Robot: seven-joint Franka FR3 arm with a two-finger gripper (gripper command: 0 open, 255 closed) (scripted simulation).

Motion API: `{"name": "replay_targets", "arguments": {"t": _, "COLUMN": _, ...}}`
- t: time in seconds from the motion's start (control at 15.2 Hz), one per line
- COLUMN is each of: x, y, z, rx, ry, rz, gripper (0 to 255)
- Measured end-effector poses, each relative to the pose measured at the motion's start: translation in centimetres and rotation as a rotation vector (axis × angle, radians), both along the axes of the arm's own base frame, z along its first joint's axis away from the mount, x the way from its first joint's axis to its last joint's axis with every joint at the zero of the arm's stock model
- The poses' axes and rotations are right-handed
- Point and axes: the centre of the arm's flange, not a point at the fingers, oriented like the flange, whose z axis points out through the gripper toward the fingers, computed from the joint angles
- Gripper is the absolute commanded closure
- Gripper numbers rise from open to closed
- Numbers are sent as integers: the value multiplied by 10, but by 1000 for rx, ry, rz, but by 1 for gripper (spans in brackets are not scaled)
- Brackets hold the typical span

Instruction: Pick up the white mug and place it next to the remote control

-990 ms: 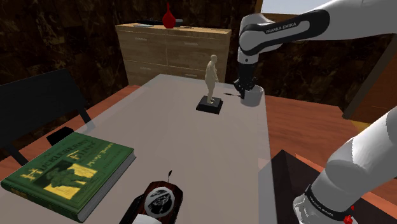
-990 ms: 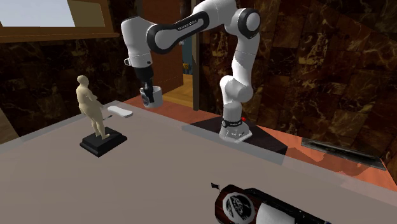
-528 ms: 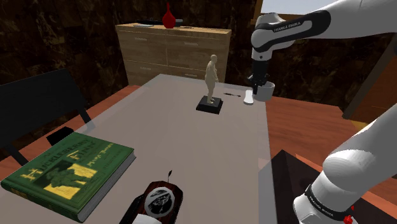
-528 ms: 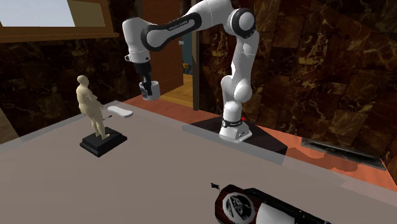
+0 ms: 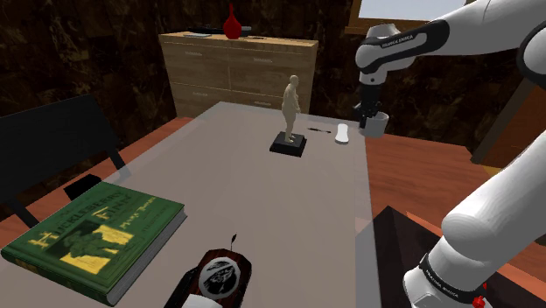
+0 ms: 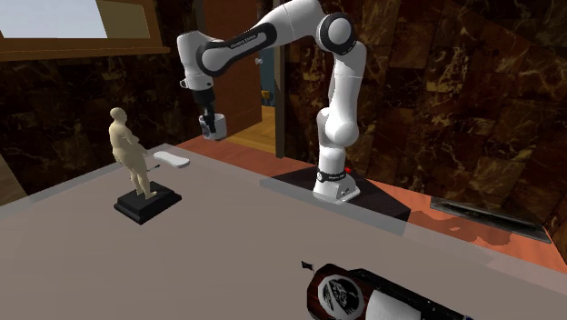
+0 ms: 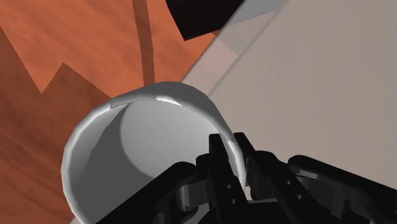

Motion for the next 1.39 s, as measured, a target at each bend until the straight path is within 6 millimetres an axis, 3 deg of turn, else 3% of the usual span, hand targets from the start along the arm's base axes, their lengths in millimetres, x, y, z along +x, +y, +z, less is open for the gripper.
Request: {"name": "replay_targets", "arguments": {"t": 1.39, "x": 1, "y": -1, "z": -109, "rx": 0, "ry": 0, "rz": 1, "gripper": 255}}
